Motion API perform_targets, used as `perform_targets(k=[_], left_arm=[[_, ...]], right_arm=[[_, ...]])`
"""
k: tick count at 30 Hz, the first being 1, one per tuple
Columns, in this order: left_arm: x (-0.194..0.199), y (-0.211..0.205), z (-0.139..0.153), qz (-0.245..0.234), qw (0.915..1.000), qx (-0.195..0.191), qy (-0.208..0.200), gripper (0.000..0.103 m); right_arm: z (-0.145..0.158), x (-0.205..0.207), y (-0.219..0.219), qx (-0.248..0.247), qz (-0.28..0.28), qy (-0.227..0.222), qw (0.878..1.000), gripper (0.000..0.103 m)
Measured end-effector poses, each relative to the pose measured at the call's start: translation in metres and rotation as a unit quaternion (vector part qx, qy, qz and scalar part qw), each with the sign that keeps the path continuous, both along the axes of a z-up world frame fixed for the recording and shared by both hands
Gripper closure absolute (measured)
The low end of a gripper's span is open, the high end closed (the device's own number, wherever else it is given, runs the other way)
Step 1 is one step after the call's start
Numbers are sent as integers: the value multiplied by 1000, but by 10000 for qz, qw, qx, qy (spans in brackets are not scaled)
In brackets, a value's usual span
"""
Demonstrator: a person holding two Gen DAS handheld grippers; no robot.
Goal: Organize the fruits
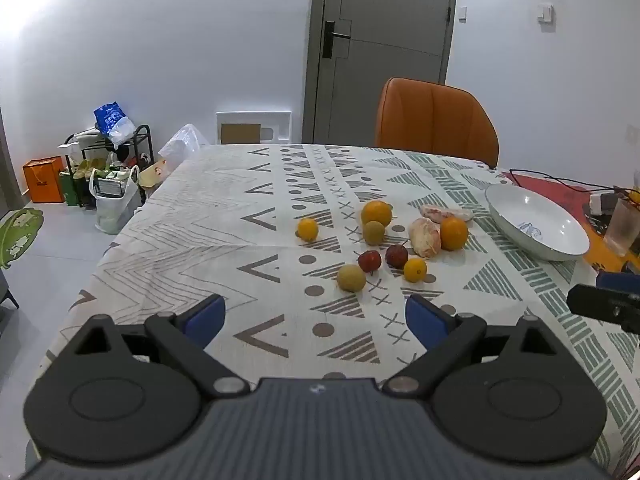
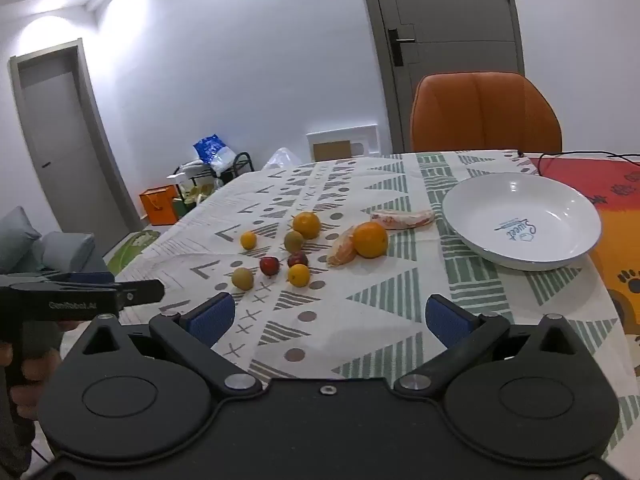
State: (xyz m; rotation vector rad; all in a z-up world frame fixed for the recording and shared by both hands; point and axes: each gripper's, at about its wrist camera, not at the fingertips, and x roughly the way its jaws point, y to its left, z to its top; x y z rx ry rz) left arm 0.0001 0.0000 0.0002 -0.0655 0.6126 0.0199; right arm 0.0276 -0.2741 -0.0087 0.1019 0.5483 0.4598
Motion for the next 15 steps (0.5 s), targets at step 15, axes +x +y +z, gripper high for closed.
perform_targets(k=[15], left_arm=[[-4, 2, -1, -39, 10000, -17, -34, 7]], right_arm=[[-4, -5, -4, -60, -19, -18, 10000, 0]])
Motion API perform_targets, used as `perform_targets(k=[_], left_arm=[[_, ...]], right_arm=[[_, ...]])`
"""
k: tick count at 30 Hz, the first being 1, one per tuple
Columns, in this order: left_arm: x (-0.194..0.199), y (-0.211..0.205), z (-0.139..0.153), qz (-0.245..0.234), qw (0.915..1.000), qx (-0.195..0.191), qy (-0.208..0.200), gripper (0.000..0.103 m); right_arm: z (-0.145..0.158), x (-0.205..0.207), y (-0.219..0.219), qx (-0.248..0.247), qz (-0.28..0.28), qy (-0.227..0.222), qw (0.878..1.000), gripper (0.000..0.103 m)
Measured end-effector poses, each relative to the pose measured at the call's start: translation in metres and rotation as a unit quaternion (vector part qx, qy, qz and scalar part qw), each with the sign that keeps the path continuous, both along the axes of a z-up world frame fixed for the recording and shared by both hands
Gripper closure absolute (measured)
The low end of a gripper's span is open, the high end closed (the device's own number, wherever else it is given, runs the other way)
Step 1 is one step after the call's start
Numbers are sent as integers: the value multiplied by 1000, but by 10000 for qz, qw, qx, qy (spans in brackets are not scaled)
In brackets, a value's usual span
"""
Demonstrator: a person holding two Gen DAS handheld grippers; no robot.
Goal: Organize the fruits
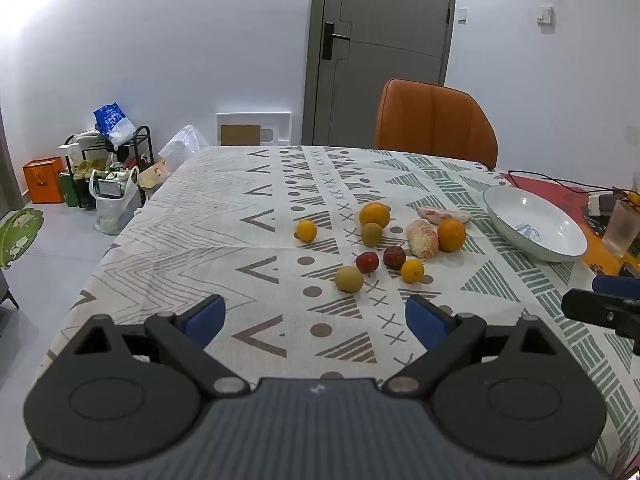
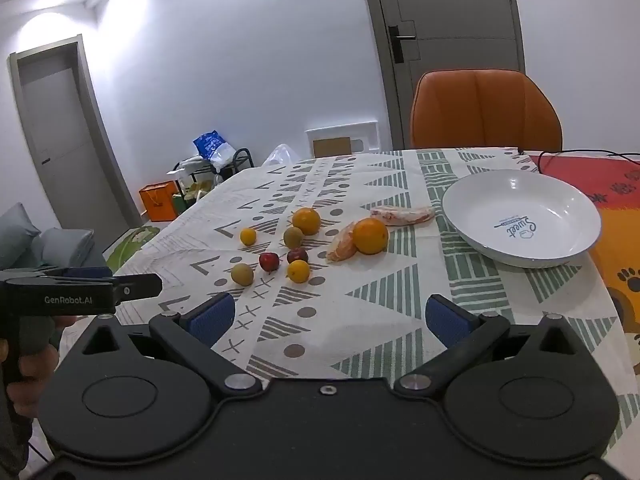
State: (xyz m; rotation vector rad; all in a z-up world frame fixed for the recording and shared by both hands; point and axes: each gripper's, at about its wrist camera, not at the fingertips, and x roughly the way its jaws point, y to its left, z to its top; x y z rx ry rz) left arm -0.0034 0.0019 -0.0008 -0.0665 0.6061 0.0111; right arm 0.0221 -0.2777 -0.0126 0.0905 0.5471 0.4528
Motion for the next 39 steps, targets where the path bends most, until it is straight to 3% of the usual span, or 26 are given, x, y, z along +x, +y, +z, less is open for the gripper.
perform_targets(k=[39], left_arm=[[0, -5, 3, 20, 10000, 18, -29, 7]], right_arm=[[0, 8, 2, -33, -69, 119, 9999, 0]])
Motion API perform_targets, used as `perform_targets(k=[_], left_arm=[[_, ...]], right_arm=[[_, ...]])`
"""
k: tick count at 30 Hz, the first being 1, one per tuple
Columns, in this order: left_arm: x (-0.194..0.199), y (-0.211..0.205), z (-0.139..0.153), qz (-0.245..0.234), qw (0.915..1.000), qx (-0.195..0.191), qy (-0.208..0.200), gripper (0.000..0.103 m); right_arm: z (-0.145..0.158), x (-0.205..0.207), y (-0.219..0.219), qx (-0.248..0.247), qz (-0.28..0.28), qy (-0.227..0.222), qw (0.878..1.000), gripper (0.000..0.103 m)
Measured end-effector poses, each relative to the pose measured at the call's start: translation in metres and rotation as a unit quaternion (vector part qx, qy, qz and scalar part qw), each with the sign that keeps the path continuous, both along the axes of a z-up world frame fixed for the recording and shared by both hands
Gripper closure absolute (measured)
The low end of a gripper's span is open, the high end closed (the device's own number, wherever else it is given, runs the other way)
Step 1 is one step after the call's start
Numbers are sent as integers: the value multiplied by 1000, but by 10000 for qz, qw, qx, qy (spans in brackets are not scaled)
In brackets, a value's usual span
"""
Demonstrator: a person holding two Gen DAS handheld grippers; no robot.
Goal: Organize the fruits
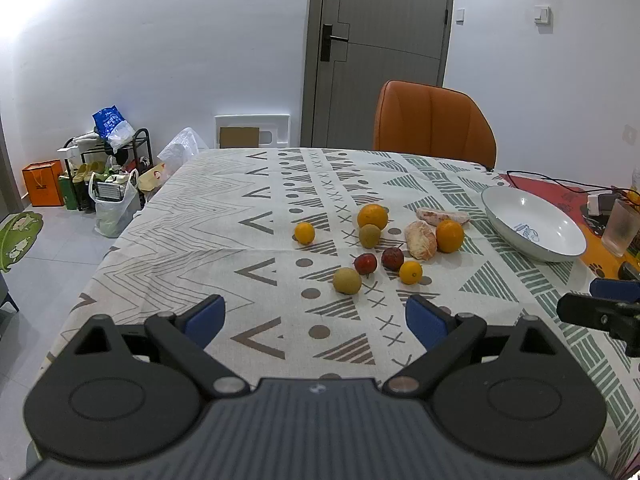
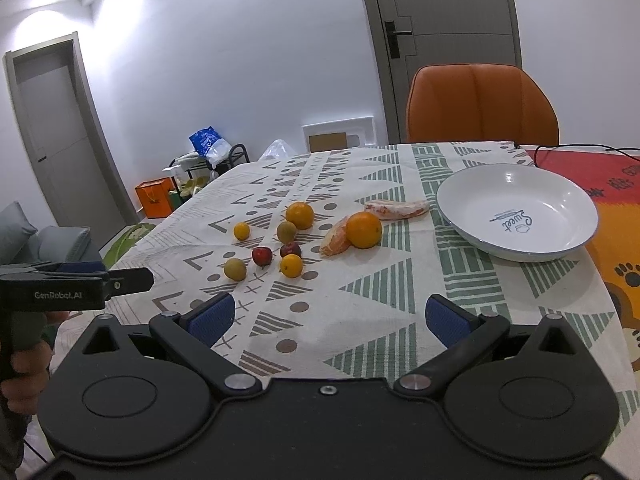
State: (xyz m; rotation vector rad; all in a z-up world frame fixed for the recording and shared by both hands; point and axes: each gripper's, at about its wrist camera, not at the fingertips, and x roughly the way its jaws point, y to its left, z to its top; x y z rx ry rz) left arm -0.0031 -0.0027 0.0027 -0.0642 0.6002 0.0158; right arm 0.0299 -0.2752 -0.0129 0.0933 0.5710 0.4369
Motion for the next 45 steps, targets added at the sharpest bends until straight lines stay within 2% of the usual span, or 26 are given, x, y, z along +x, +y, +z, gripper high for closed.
perform_targets(k=[25, 30, 45], left_arm=[[-2, 2, 0, 12, 9999, 25, -127, 7], [0, 0, -5, -98, 9999, -3, -140, 7], [22, 2, -23, 56, 9998, -177, -56, 8]], right_arm=[[-3, 1, 1, -70, 14, 34, 10000, 0], [-7, 4, 2, -80, 37, 53, 9999, 0], [-21, 22, 8, 69, 165, 60, 9998, 0]])
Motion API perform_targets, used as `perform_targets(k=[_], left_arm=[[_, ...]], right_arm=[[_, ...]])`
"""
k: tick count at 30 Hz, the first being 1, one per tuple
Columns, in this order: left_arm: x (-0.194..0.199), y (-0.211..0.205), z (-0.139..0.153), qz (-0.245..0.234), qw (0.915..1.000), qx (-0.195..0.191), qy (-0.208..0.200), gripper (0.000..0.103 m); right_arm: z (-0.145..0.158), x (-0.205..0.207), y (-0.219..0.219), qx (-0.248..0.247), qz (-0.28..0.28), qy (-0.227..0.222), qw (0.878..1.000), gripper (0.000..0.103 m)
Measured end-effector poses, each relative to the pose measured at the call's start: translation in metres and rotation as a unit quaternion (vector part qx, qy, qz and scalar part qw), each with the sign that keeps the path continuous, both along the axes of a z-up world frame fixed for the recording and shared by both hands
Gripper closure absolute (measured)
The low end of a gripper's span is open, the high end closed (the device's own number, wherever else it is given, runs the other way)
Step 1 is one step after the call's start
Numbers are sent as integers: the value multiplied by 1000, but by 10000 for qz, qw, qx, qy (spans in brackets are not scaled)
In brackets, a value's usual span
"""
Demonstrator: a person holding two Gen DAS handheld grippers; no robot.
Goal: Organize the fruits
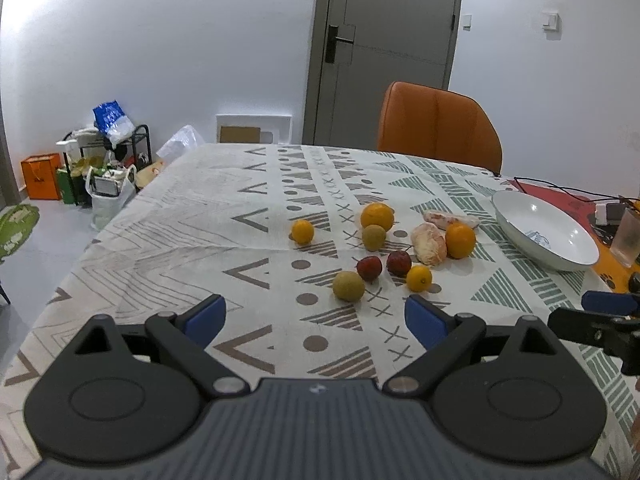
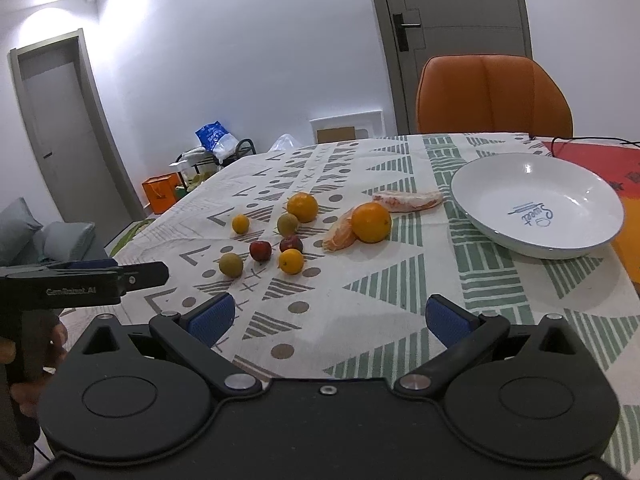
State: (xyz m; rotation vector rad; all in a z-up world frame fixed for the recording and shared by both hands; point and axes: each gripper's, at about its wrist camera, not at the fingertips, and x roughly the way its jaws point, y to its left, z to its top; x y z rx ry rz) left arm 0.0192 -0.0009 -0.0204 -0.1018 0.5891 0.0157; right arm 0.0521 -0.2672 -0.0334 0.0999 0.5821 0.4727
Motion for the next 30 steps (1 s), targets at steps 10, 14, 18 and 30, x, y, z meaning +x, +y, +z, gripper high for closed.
perform_targets(k=[10, 14, 18, 30], left_arm=[[22, -1, -8, -14, 10000, -7, -7, 9], [32, -2, -11, -68, 9999, -73, 11, 9], [42, 0, -15, -91, 9999, -89, 58, 10], [64, -7, -26, -229, 9995, -93, 208, 31]], right_arm=[[-7, 16, 10, 11, 27, -4, 10000, 0], [-8, 22, 17, 28, 79, -69, 9999, 0], [-12, 33, 23, 36, 82, 25, 10000, 1], [-22, 54, 35, 142, 79, 249, 9996, 25]])
